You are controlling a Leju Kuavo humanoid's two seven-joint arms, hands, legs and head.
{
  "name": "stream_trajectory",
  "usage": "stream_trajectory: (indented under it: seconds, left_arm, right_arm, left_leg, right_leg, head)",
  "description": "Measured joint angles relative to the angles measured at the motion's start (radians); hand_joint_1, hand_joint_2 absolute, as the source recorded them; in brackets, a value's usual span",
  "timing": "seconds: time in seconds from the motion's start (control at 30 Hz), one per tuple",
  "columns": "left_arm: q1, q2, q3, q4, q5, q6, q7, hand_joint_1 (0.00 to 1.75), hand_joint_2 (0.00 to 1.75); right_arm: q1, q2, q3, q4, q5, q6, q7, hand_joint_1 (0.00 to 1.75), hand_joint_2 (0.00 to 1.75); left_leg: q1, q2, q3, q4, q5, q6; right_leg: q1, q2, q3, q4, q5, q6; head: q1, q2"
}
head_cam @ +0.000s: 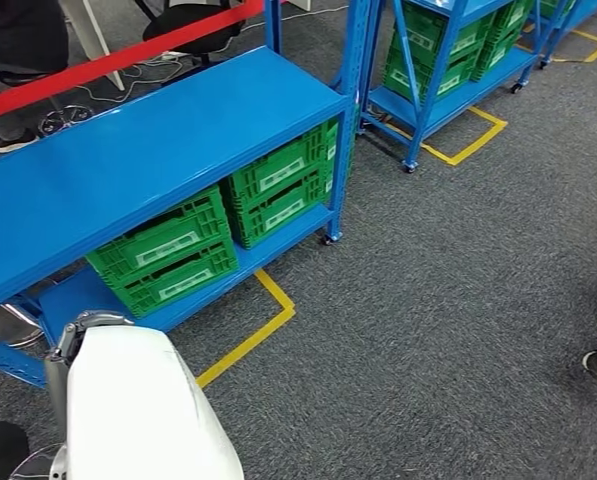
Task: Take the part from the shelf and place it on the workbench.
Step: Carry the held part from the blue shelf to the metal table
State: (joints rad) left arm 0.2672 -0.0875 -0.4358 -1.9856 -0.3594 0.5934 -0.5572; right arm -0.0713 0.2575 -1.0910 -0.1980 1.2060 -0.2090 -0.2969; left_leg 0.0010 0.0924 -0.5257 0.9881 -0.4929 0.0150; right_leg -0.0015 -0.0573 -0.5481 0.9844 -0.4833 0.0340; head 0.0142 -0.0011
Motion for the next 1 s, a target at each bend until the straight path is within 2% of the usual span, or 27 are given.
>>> stream_trajectory:
  seconds: [0.07,0.13,0.2,0.23,0.27,0.3,0.33,0.37,0.43,0.5,0.57,0.6,0.67,0.7,0.73,0.77,0.8,0.83,0.87,0.93,0.97,1.0]
  left_arm:
    - [-0.001,0.0,0.0,0.0,-0.001,-0.001,0.002,1.75,1.75]
    - [-0.003,0.0,0.0,0.0,-0.003,-0.003,0.004,1.75,1.75]
    - [-0.001,0.002,0.001,0.0,-0.009,0.002,0.005,1.75,1.75]
    - [0.002,0.004,0.002,0.0,-0.013,0.007,0.005,1.75,1.75]
    - [0.004,0.007,0.003,0.0,-0.017,0.012,0.005,1.75,1.75]
    - [0.006,0.009,0.004,0.0,-0.021,0.015,0.005,1.75,1.75]
    - [0.007,0.011,0.005,-0.001,-0.024,0.016,0.005,1.75,1.75]
    - [0.007,0.012,0.006,-0.001,-0.027,0.016,0.005,1.75,1.75]
    - [0.008,0.013,0.008,-0.002,-0.03,0.014,0.007,1.75,1.75]
    - [0.011,0.014,0.009,-0.004,-0.034,0.013,0.008,1.75,1.75]
    - [0.013,0.014,0.011,-0.005,-0.038,0.012,0.009,1.75,1.75]
    - [0.013,0.014,0.012,-0.005,-0.039,0.012,0.009,1.75,1.75]
    - [0.014,0.012,0.013,-0.005,-0.042,0.012,0.009,1.75,1.75]
    - [0.016,0.011,0.014,-0.005,-0.044,0.012,0.009,1.75,1.75]
    - [0.018,0.011,0.015,-0.005,-0.046,0.012,0.009,1.75,1.75]
    - [0.02,0.011,0.016,-0.005,-0.049,0.012,0.01,1.75,1.75]
    - [0.02,0.01,0.017,-0.005,-0.051,0.012,0.01,1.75,1.75]
    - [0.02,0.01,0.018,-0.005,-0.053,0.012,0.01,1.75,1.75]
    - [0.02,0.01,0.018,-0.005,-0.054,0.012,0.01,1.75,1.75]
    - [0.021,0.009,0.018,-0.005,-0.057,0.012,0.01,1.75,1.75]
    - [0.021,0.009,0.018,-0.005,-0.058,0.012,0.011,1.75,1.75]
    - [0.021,0.008,0.018,-0.005,-0.058,0.012,0.011,1.75,1.75]
  right_arm:
    - [0.002,0.0,0.0,0.0,0.0,0.0,0.001,0.0,1.75]
    - [0.002,0.0,0.0,0.0,-0.001,0.0,0.002,0.0,1.75]
    - [0.001,0.001,0.0,0.0,-0.001,0.001,0.004,0.0,1.75]
    - [0.002,0.001,0.0,0.0,-0.001,0.001,0.005,0.0,1.75]
    - [0.002,0.001,0.0,0.0,-0.001,0.001,0.007,0.0,1.75]
    - [0.003,0.001,-0.001,0.0,-0.001,0.001,0.009,0.0,1.75]
    - [0.003,0.001,-0.001,0.0,-0.001,0.001,0.011,0.0,1.75]
    - [0.003,0.001,-0.001,0.0,-0.001,0.001,0.012,0.0,1.75]
    - [0.003,0.002,-0.001,0.0,-0.001,0.001,0.012,0.0,1.75]
    - [0.002,0.002,-0.002,0.0,-0.001,0.001,0.011,0.0,1.75]
    - [0.004,0.002,-0.003,0.0,-0.001,0.002,0.011,0.0,1.75]
    - [0.005,0.001,-0.004,0.0,-0.002,0.002,0.01,0.0,1.75]
    - [0.004,0.0,-0.005,0.0,-0.003,0.003,0.011,0.0,1.75]
    - [0.004,0.0,-0.005,0.0,-0.003,0.003,0.011,0.0,1.75]
    - [0.003,0.0,-0.006,0.0,-0.004,0.003,0.011,0.0,1.75]
    - [0.003,0.0,-0.006,0.0,-0.005,0.003,0.012,0.0,1.75]
    - [0.003,0.0,-0.007,0.0,-0.005,0.003,0.012,0.0,1.75]
    - [0.004,0.0,-0.008,0.0,-0.006,0.004,0.013,0.0,1.75]
    - [0.004,0.0,-0.009,0.0,-0.007,0.005,0.014,0.0,1.75]
    - [0.004,0.0,-0.01,0.0,-0.007,0.008,0.015,0.0,1.75]
    - [0.003,0.0,-0.011,0.0,-0.007,0.009,0.015,0.0,1.75]
    - [0.003,0.0,-0.011,0.0,-0.007,0.01,0.014,0.0,1.75]
  left_leg:
    - [0.002,0.008,0.001,0.002,-0.003,-0.011]
    - [0.005,-0.021,-0.009,0.034,-0.033,-0.021]
    - [0.008,-0.067,-0.055,0.145,-0.101,-0.026]
    - [0.008,-0.078,-0.084,0.213,-0.133,-0.027]
    - [0.008,-0.084,-0.108,0.266,-0.151,-0.026]
    - [0.008,-0.086,-0.118,0.286,-0.147,-0.025]
    - [0.009,-0.089,-0.109,0.266,-0.122,-0.024]
    - [0.01,-0.096,-0.085,0.215,-0.084,-0.022]
    - [0.014,-0.138,-0.029,0.089,-0.022,-0.017]
    - [0.016,-0.166,-0.007,0.031,-0.011,-0.013]
    - [0.015,-0.15,-0.008,0.025,-0.011,-0.004]
    - [0.015,-0.138,-0.008,0.021,-0.008,0.001]
    - [0.016,-0.112,-0.006,0.015,-0.004,0.014]
    - [0.013,-0.098,-0.007,0.015,-0.004,0.017]
    - [0.011,-0.083,-0.008,0.016,-0.004,0.019]
    - [0.01,-0.067,-0.008,0.016,-0.004,0.02]
    - [0.008,-0.052,-0.009,0.016,-0.005,0.02]
    - [0.007,-0.039,-0.008,0.016,-0.006,0.02]
    - [0.007,-0.027,-0.007,0.016,-0.007,0.02]
    - [0.004,-0.007,-0.003,0.017,-0.01,0.015]
    - [0.001,0.002,-0.002,0.017,-0.012,0.011]
    - [-0.001,0.01,-0.001,0.018,-0.013,0.007]
  right_leg:
    - [-0.002,0.019,-0.005,-0.001,0.006,-0.012]
    - [-0.006,0.037,-0.005,-0.004,0.012,-0.025]
    - [-0.007,0.057,-0.005,-0.006,0.016,-0.032]
    - [-0.007,0.069,-0.007,-0.005,0.017,-0.034]
    - [-0.006,0.081,-0.008,-0.005,0.017,-0.035]
    - [-0.006,0.094,-0.009,-0.004,0.018,-0.036]
    - [-0.006,0.108,-0.009,-0.002,0.018,-0.036]
    - [-0.006,0.122,-0.009,0.0,0.018,-0.035]
    - [-0.004,0.148,-0.012,0.008,0.017,-0.031]
    - [-0.004,0.169,-0.025,0.015,0.02,-0.02]
    - [-0.007,0.186,-0.038,0.015,0.025,-0.006]
    - [-0.007,0.176,-0.045,0.019,0.023,-0.001]
    - [-0.005,0.123,-0.077,0.077,-0.014,0.008]
    - [-0.004,0.091,-0.105,0.137,-0.045,0.011]
    - [-0.005,0.073,-0.139,0.208,-0.078,0.014]
    - [-0.006,0.066,-0.166,0.267,-0.1,0.016]
    - [-0.006,0.063,-0.179,0.298,-0.106,0.017]
    - [-0.007,0.059,-0.17,0.29,-0.093,0.017]
    - [-0.007,0.053,-0.14,0.239,-0.065,0.014]
    - [-0.002,0.011,-0.056,0.096,-0.014,0.005]
    - [0.002,-0.006,-0.026,0.045,-0.001,-0.001]
    - [0.006,-0.017,-0.012,0.02,0.002,-0.006]
  head:
    - [0.0,0.0]
    - [-0.003,0.0]
    - [-0.008,0.0]
    - [-0.009,0.0]
    - [-0.009,0.0]
    - [-0.009,0.0]
    - [-0.009,0.0]
    - [-0.009,0.0]
    - [-0.009,0.0]
    - [-0.008,0.0]
    - [-0.008,0.0]
    - [-0.007,0.0]
    - [0.0,0.0]
    - [0.004,0.0]
    - [0.006,0.0]
    - [0.006,0.0]
    - [0.006,0.0]
    - [0.006,0.0]
    - [0.006,0.0]
    - [0.006,0.0]
    - [0.006,0.0]
    - [0.005,0.0]
